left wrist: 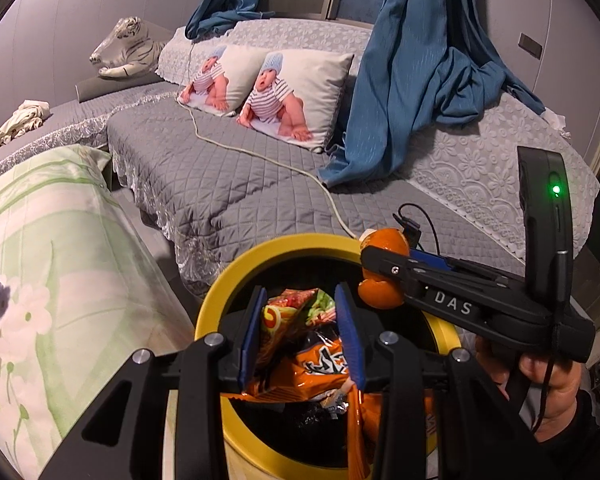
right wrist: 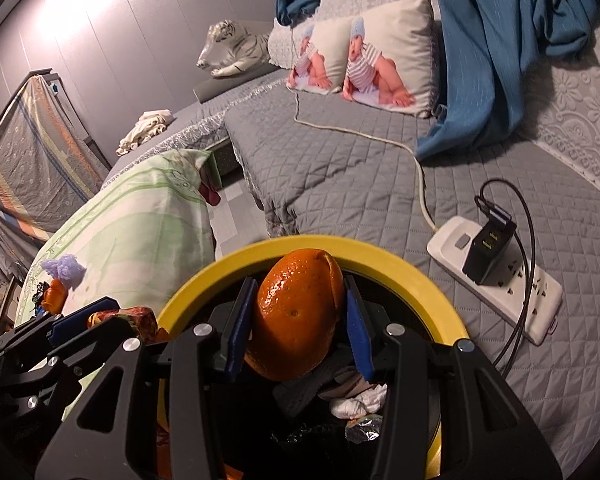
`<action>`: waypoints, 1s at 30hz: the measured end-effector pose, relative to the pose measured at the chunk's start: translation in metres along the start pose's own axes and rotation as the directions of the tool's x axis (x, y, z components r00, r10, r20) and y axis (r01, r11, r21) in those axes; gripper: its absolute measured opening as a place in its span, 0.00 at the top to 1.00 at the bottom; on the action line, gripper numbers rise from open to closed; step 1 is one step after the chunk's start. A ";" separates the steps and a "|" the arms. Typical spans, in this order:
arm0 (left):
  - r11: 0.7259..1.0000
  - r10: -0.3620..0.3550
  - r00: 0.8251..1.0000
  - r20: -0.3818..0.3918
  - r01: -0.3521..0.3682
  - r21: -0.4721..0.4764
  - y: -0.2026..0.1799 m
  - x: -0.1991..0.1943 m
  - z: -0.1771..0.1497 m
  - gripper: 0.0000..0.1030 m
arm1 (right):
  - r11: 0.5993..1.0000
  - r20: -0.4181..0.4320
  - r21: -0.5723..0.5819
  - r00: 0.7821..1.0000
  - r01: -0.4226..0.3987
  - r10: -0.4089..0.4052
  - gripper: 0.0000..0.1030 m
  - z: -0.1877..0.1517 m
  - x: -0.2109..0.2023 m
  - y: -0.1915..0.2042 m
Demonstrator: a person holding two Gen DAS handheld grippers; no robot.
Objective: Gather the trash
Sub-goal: 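Open both tools to drop the wrapper and peel into the bin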
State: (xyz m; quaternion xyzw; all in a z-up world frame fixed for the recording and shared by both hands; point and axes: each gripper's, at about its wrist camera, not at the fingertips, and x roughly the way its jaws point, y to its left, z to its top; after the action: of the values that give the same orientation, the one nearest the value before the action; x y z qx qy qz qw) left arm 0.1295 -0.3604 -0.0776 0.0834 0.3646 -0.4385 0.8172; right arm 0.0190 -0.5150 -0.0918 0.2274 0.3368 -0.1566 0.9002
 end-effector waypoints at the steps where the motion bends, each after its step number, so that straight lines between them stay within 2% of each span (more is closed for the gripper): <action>1: 1.000 -0.003 1.000 -0.005 0.003 0.000 -0.001 0.001 -0.001 0.67 | 1.000 -0.004 0.001 1.000 0.004 -0.004 0.61 -0.001 0.001 -0.001; 6: 1.000 -0.013 1.000 -0.012 0.013 0.005 -0.004 0.004 -0.002 0.67 | 1.000 -0.018 0.010 1.000 0.013 -0.013 0.60 -0.005 0.005 -0.006; 15: 1.000 -0.001 1.000 -0.003 0.001 -0.015 0.002 -0.006 -0.002 0.55 | 0.998 0.008 0.043 0.999 0.039 -0.039 0.51 0.000 -0.003 -0.014; 30: 0.998 0.026 0.998 0.066 -0.022 -0.059 0.025 -0.045 0.001 0.55 | 0.999 0.061 0.018 0.997 0.035 -0.036 0.51 0.011 -0.025 0.006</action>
State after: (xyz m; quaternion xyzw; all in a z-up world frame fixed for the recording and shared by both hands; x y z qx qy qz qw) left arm 0.1340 -0.3160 -0.0512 0.0493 0.3490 -0.4205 0.8361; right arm 0.0098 -0.5125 -0.0660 0.2238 0.3116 -0.1823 0.9053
